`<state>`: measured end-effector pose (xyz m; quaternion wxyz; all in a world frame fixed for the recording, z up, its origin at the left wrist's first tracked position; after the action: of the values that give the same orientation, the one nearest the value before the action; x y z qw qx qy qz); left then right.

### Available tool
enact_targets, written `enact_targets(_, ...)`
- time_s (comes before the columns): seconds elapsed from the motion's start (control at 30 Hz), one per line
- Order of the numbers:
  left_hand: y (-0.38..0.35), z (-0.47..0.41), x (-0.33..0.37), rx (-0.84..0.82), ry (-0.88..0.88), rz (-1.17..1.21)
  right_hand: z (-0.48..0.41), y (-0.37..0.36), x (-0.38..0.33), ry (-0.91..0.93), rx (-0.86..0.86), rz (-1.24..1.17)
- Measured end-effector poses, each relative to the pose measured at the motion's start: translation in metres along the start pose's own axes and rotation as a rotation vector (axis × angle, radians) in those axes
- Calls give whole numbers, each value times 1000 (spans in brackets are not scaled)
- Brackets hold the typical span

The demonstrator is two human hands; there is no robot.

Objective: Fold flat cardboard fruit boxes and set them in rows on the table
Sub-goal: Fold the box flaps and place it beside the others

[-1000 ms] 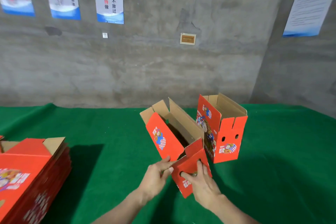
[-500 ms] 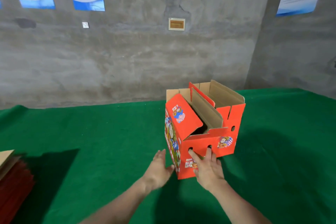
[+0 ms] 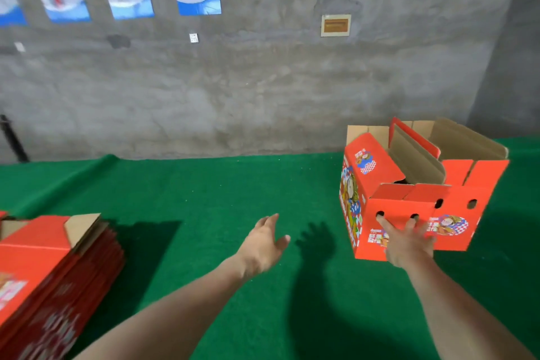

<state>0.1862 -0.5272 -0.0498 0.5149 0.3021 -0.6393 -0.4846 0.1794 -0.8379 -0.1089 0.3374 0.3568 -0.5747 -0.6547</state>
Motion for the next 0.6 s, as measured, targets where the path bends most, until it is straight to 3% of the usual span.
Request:
enact_targets(0.1, 13, 14, -9, -14, 0, -23, -9, 6, 12, -115, -8, -434)
enact_targets(0.2, 37, 43, -41, 47, 57, 42, 16, 9, 0, -28, 448, -826)
enact_targets(0.27, 58, 64, -74, 126, 99, 44, 43, -13, -5, -69, 548, -966)
enact_targets(0.37, 109, 114, -158, 297, 257, -58, 66, -59, -26, 95, 343, -912)
enact_targets(0.47, 165, 170, -259, 441, 523, -134, 92, -55, -53, 317, 129, -952)
enact_targets(0.53, 195, 204, -322, 426, 728, -259, 114, -40, -79, 398, 36, -930)
enact_targets(0.6, 203, 233, -370, 305, 851, -386, 133, -32, -103, 308, -73, -847)
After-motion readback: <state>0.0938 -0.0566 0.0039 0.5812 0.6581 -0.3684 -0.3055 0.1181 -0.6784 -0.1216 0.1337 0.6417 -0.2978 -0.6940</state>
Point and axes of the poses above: each hand's wrist, its own z-axis away from the middle knuckle, its own y-axis out of the back of the hand, x = y × z, the point moved 5 cm from there along -z, towards the middle knuckle, and after that the axes turned 12 degrees about -z, right-handed, at the moved point
